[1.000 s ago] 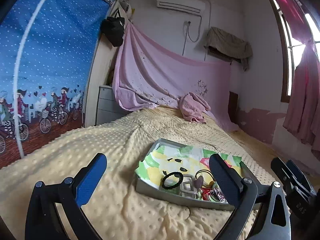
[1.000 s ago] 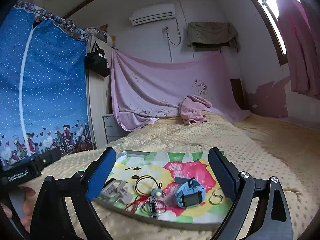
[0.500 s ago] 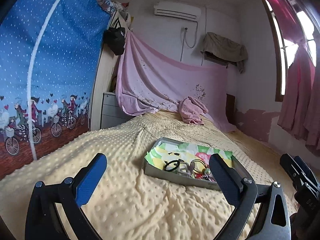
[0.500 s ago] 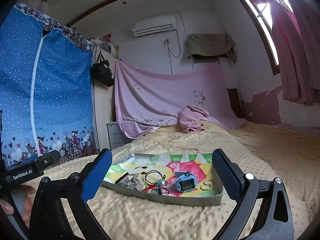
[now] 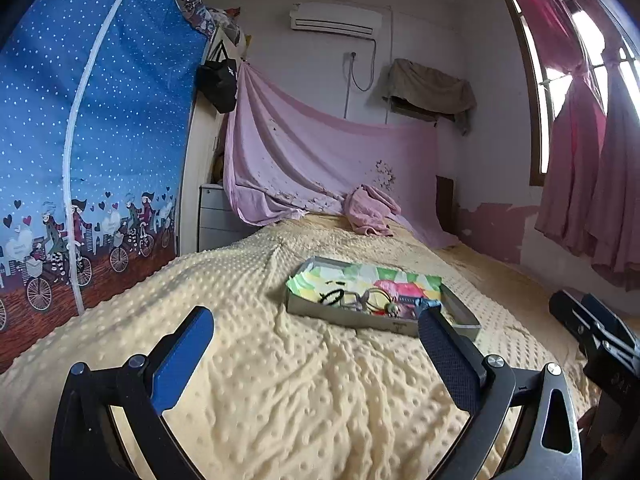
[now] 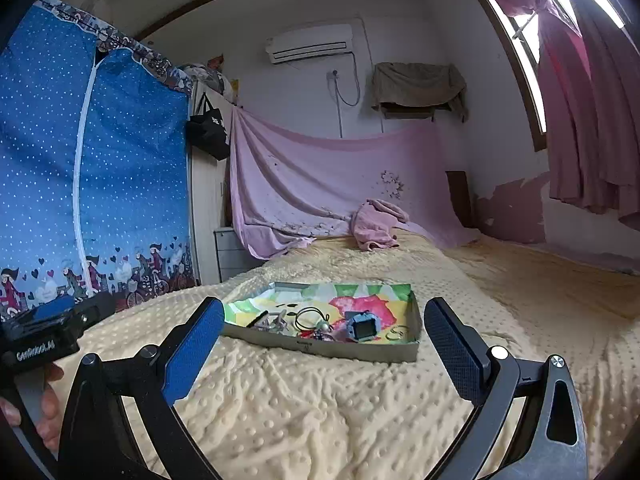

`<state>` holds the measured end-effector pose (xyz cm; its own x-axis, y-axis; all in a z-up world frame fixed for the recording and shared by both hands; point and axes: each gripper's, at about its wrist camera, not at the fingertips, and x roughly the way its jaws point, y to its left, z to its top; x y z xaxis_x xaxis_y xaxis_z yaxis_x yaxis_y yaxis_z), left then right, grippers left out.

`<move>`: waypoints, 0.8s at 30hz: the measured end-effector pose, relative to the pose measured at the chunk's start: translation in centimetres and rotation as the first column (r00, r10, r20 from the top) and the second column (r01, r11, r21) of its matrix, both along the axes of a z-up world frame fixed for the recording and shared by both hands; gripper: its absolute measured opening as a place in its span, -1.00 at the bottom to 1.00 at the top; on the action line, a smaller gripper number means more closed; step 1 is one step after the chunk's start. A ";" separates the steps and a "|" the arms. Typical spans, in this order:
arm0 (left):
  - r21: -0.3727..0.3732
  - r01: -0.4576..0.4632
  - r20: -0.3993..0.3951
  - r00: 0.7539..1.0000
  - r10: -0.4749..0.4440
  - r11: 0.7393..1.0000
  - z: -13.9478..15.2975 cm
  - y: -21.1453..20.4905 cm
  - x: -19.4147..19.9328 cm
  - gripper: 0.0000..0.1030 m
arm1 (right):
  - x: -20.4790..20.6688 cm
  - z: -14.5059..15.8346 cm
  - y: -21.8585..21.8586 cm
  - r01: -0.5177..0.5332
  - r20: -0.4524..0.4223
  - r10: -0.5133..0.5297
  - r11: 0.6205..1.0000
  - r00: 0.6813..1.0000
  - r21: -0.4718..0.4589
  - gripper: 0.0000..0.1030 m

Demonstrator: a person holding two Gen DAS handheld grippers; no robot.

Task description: Organize jewelry

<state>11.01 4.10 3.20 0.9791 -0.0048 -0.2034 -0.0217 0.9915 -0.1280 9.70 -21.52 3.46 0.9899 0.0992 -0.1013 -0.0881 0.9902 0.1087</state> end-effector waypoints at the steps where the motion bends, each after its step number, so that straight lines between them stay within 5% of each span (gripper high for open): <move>1: 0.003 0.002 -0.003 1.000 -0.002 1.000 -0.1 0.0 -0.5 1.00 | -0.2 0.0 -0.1 0.000 -0.004 0.000 1.000 1.000 -0.001 0.91; 24: 0.100 0.009 -0.104 0.995 0.002 0.995 -3.7 -1.6 -2.9 1.00 | -4.0 -3.2 -1.2 0.004 -0.105 -0.013 0.997 0.994 -0.081 0.91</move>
<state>8.14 2.53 -0.49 0.9527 0.0173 -0.3035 -0.0261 0.9993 -0.0252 5.70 -22.67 0.22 0.9740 0.0782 -0.2125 -0.0721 0.9967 0.0364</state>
